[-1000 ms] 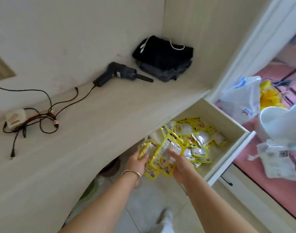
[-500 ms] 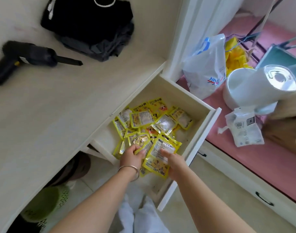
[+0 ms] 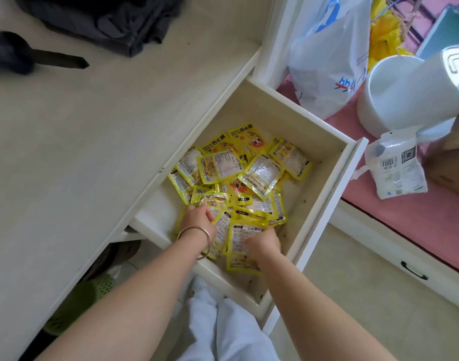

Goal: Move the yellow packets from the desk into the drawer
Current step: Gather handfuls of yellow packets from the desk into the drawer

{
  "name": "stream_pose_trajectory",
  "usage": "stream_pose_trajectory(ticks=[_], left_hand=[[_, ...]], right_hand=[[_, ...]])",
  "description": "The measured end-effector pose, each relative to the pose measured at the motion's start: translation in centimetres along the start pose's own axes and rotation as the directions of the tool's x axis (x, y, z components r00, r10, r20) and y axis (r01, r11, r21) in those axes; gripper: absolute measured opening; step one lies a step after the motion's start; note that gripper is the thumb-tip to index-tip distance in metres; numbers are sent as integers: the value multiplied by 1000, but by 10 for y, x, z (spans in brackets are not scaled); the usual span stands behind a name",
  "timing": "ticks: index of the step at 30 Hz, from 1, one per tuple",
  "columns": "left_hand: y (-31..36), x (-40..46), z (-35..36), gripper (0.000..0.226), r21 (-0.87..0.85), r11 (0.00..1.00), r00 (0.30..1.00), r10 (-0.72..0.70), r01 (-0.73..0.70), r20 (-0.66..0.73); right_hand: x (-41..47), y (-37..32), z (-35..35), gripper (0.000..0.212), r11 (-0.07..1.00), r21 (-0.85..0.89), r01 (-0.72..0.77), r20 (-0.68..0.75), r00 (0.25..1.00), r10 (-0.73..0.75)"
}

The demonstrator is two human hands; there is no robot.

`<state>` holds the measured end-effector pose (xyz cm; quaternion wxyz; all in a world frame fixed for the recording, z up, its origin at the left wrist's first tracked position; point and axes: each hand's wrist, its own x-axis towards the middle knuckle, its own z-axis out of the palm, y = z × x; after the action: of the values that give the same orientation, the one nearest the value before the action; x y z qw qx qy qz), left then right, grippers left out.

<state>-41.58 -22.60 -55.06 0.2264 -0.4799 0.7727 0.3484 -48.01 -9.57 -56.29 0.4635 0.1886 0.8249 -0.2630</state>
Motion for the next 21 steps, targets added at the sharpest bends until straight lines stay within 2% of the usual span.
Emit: stream_pose_trajectory(ticks=[2,6,11,13,16,19,21], left_hand=[[0,-1,0,26,-4,1000,1000,11,-11,13],[-3,-7,-7,33,-17,999,999,40,-40,1],[0,-26,-29,26,-73,995,997,58,-62,-49],[1,-36,-40,23,-108,991,996,80,-85,-51],[2,-53,-55,19,-191,972,990,126,-135,-59],[-2,-76,-68,16,-303,937,982,140,-172,-127],[-8,-93,-79,14,-381,909,976,96,-166,-198]], right_hand=[[-6,1,2,65,1000,-1,14,-23,1000,-14],[-22,-9,4,71,996,3,84,-109,991,-83],[-51,-27,2,65,940,-232,249,-136,949,-285],[-65,-35,4,58,897,-296,330,-96,924,-371],[-89,-47,8,47,817,-367,444,40,885,-463],[-115,-54,12,36,739,-382,555,168,828,-535],[-133,-57,15,31,664,-401,631,239,772,-590]])
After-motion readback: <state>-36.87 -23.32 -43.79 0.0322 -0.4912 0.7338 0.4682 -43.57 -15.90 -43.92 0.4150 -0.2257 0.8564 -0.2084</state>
